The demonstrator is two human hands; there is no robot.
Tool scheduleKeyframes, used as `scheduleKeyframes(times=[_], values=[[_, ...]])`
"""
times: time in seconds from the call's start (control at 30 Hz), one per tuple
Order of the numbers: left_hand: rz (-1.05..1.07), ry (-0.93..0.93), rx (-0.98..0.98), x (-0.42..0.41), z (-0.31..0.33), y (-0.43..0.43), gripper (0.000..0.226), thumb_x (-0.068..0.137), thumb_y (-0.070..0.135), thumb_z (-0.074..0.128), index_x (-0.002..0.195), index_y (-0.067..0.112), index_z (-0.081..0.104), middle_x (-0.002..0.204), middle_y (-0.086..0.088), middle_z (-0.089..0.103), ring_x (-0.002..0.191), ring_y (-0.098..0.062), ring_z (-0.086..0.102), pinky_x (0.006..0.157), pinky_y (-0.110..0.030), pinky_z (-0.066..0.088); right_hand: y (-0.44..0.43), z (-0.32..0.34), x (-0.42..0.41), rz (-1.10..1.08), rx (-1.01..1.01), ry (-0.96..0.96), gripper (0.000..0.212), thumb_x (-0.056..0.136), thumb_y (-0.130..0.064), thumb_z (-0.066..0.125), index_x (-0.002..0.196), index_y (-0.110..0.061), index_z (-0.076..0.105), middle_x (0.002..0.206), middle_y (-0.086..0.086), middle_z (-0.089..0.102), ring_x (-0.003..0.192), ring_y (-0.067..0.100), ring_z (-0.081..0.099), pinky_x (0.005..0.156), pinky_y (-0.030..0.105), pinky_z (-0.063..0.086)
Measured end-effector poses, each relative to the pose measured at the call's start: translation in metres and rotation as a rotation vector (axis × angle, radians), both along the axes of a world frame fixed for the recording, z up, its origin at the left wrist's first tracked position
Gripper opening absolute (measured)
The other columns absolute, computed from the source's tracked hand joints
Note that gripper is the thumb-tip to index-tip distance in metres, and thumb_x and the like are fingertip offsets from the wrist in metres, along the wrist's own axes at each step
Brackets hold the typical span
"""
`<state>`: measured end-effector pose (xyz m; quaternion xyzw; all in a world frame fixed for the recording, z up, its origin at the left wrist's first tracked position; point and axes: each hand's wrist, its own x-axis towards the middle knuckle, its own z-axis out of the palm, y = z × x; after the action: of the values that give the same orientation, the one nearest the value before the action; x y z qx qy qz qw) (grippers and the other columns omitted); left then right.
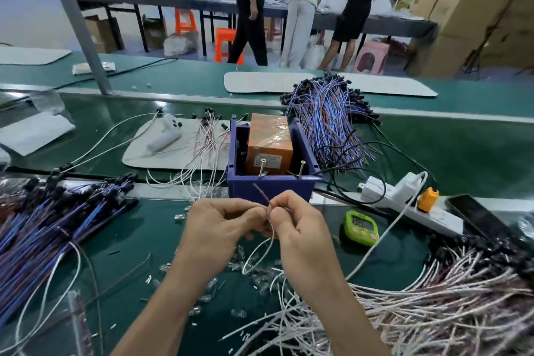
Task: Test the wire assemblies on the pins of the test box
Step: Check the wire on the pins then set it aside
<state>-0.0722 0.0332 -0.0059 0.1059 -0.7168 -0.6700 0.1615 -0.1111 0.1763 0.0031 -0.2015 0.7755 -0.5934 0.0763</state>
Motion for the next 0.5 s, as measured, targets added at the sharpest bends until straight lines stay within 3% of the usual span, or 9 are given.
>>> scheduleKeyframes(times=[0.07,0.17,0.27,0.33,0.43,0.5], values=[[0.06,0.03,0.038,-0.001,0.001,0.005,0.01,0.081,0.013,0.081,0.082,0.022,0.085,0.075,-0.008,0.079,0.067,-0.02,0.074,0.063,-0.029,0.06,-0.002,-0.002,0.0,0.015,-0.091,-0.092,0.027,0.105,-0.014,0.048,0.084,-0.023,0.06,0.081,0.013,0.069,0.068,0.028,0.068,0.066,0.053,0.058],[0.127,0.071,0.008,0.001,0.0,0.007,0.011,0.077,0.016,0.086,0.079,0.027,0.084,0.07,-0.005,0.077,0.062,-0.017,0.073,0.061,-0.026,0.059,-0.002,-0.006,-0.003,0.023,-0.113,-0.12,0.022,0.099,-0.022,0.048,0.082,-0.027,0.06,0.071,0.006,0.069,0.053,0.019,0.054,0.05,0.038,0.044],[0.18,0.056,-0.061,0.002,-0.001,0.004,0.012,0.073,0.02,0.09,0.074,0.03,0.083,0.068,0.0,0.077,0.061,-0.013,0.072,0.058,-0.022,0.057,0.002,-0.008,-0.007,0.013,-0.086,-0.134,0.011,0.092,-0.029,0.054,0.086,-0.031,0.063,0.064,0.004,0.067,0.051,0.011,0.047,0.051,0.03,0.036],[0.152,0.03,-0.013,0.001,0.001,0.006,0.008,0.068,0.033,0.088,0.072,0.028,0.083,0.068,0.0,0.077,0.06,-0.011,0.071,0.058,-0.019,0.055,0.005,-0.009,-0.01,0.014,-0.035,-0.117,0.011,0.096,-0.028,0.058,0.087,-0.03,0.066,0.062,0.002,0.066,0.046,0.006,0.044,0.051,0.028,0.035],[0.252,-0.009,0.142,-0.002,0.001,0.004,0.022,0.061,0.047,0.083,0.067,0.026,0.08,0.06,0.002,0.071,0.053,-0.006,0.06,0.056,-0.02,0.051,0.009,-0.009,-0.015,-0.027,-0.006,-0.11,0.016,0.095,-0.03,0.059,0.083,-0.025,0.068,0.059,0.001,0.065,0.045,0.007,0.041,0.05,0.029,0.034],[0.327,-0.059,0.089,-0.002,0.001,-0.001,0.011,0.071,0.042,0.084,0.074,0.032,0.081,0.065,0.005,0.074,0.058,-0.006,0.063,0.061,-0.026,0.054,0.012,-0.008,-0.017,-0.056,-0.037,-0.145,0.02,0.098,-0.024,0.059,0.08,-0.025,0.068,0.059,0.002,0.066,0.044,0.008,0.042,0.049,0.027,0.034]])
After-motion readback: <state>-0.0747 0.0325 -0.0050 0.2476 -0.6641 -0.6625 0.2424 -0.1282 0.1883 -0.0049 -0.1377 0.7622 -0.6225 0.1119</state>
